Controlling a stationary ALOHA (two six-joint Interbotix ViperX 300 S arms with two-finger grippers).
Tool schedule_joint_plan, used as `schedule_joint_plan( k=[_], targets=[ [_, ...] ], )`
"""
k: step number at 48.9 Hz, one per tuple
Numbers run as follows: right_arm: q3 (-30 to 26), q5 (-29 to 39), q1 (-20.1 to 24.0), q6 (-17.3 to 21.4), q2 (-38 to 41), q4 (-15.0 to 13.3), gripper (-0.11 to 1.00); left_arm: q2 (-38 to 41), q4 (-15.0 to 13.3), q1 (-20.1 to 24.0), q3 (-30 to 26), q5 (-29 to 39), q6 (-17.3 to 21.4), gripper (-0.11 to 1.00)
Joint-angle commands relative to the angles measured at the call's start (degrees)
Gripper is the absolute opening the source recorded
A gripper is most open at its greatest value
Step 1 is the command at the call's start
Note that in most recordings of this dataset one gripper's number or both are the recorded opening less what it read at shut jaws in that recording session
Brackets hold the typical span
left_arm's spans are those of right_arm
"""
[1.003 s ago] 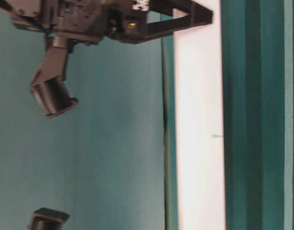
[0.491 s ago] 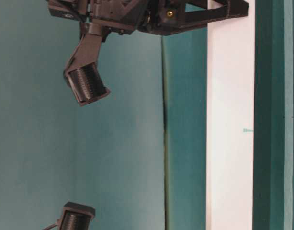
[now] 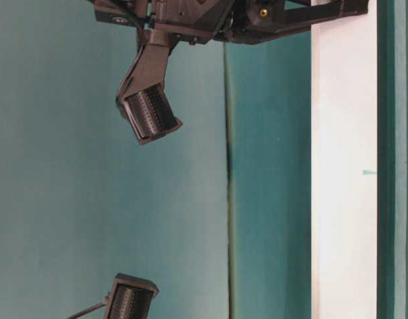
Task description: Lift a wooden board with both hands.
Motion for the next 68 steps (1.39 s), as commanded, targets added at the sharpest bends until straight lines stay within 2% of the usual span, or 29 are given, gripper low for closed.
schedule_joint_plan(
  k=[1,21,38,47,58,68],
  targets=[
    [0.26,0.18,1.14,-0.18,0.35,0.53,0.21,-0.18,-0.26,0.44,-0.26,-0.35,-3.08,0.17],
    [1.67,-0.53,1.32,-0.09,0.18,0.53,0.21,1.14,-0.26,0.0,-0.79,-1.58,-3.34,0.17],
    [2.29,-2.64,1.32,0.0,0.26,0.53,0.21,2.81,-0.26,-1.05,0.35,-4.66,-6.33,0.17],
    [2.29,-2.55,1.32,0.09,0.35,0.53,0.21,2.46,-0.26,-0.88,1.49,-4.66,-4.04,0.17],
    [2.29,-3.08,1.32,0.35,0.35,0.62,0.21,2.29,-0.26,-0.88,1.93,-4.83,1.76,0.17],
    [2.29,-3.96,1.32,0.7,0.35,0.62,0.21,2.29,-0.26,-0.79,1.49,-5.01,5.45,0.17]
  ],
)
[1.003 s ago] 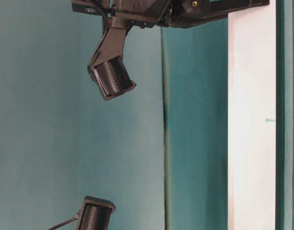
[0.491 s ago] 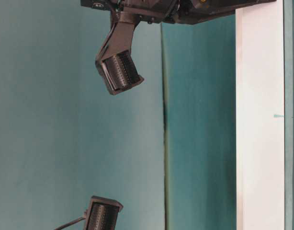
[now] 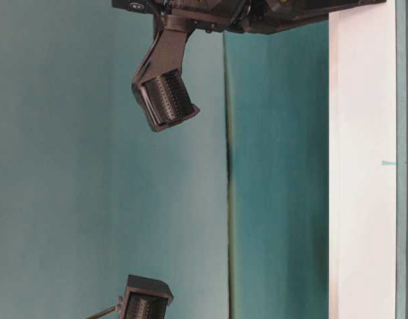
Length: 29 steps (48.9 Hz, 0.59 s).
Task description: Lift a wooden board with both hands.
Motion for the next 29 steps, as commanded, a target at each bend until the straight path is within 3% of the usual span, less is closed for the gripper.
schedule_joint_plan(
  k=[1,22,25,29],
  targets=[
    [-0.18,-0.35,0.44,0.53,0.18,0.35,0.21,0.09,0.09,0.79,0.09,0.18,0.7,0.17],
    [1.05,-0.44,-0.18,0.62,0.09,0.35,0.21,0.0,0.09,1.14,0.35,-1.14,-0.09,0.18],
    [1.05,-0.44,-0.26,0.62,0.09,0.35,0.26,0.0,0.09,1.14,0.18,-1.05,-0.09,0.26],
    [1.05,-0.35,-0.44,0.7,0.0,0.35,0.45,0.0,0.09,1.05,0.09,-1.14,-0.18,0.5]
  ],
)
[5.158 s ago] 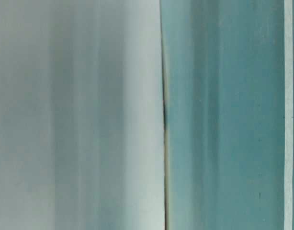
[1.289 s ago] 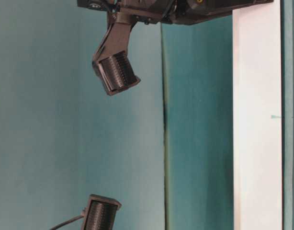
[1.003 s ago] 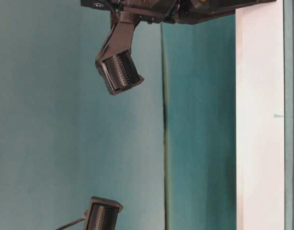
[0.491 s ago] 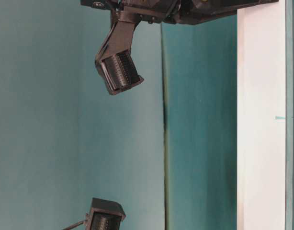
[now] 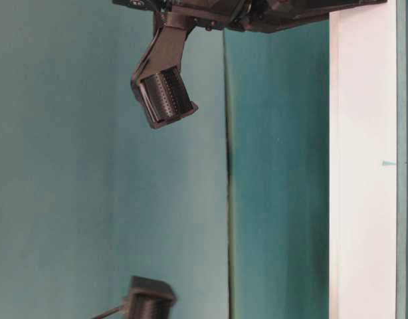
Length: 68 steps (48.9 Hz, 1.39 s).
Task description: Lift a wooden board with both hands.
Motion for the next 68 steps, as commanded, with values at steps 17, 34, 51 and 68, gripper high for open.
schedule_joint_plan(
  k=[17,34,51,68],
  targets=[
    [0.26,0.53,-0.09,2.55,-0.26,-1.93,0.95,-0.88,0.09,0.09,-0.62,-0.97,0.26,0.98],
    [-2.29,2.11,-0.18,2.64,-7.38,-2.2,0.95,-11.6,0.09,-0.53,-1.85,1.49,1.32,0.98],
    [-2.37,0.26,-0.18,2.29,-19.69,-4.22,0.95,-28.13,0.09,-0.44,-1.41,1.93,1.23,0.98],
    [1.49,-2.9,-0.09,2.37,-27.95,-6.77,0.95,-37.09,0.09,-0.44,0.35,1.49,0.97,0.98]
  ],
)
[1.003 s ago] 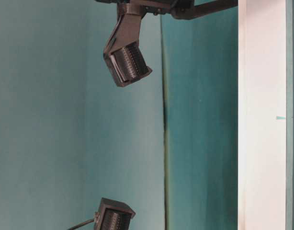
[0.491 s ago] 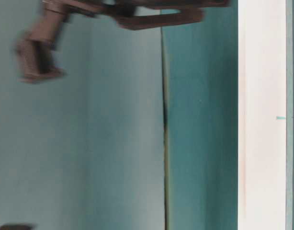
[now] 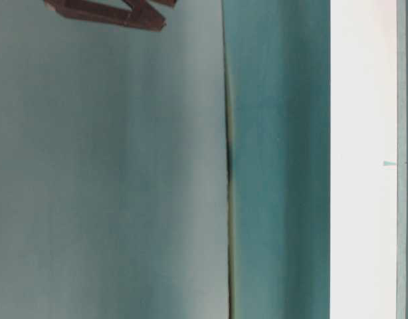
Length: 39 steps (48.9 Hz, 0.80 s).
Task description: Lift a wooden board with both hands.
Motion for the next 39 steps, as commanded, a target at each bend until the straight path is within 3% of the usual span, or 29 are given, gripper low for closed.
schedule_joint_plan(
  k=[1,20,39],
  targets=[
    [0.0,-1.67,0.18,0.18,-1.85,-0.18,0.95,-1.76,0.09,0.0,-0.53,-0.53,-0.09,0.98],
    [5.62,-12.66,0.18,0.35,-12.3,0.09,0.95,-9.23,0.09,-0.09,0.18,-2.46,-0.44,0.98],
    [9.58,-13.36,0.09,0.26,-22.41,0.09,0.95,-14.41,0.26,-0.09,0.44,-2.55,-0.44,0.97]
  ],
)
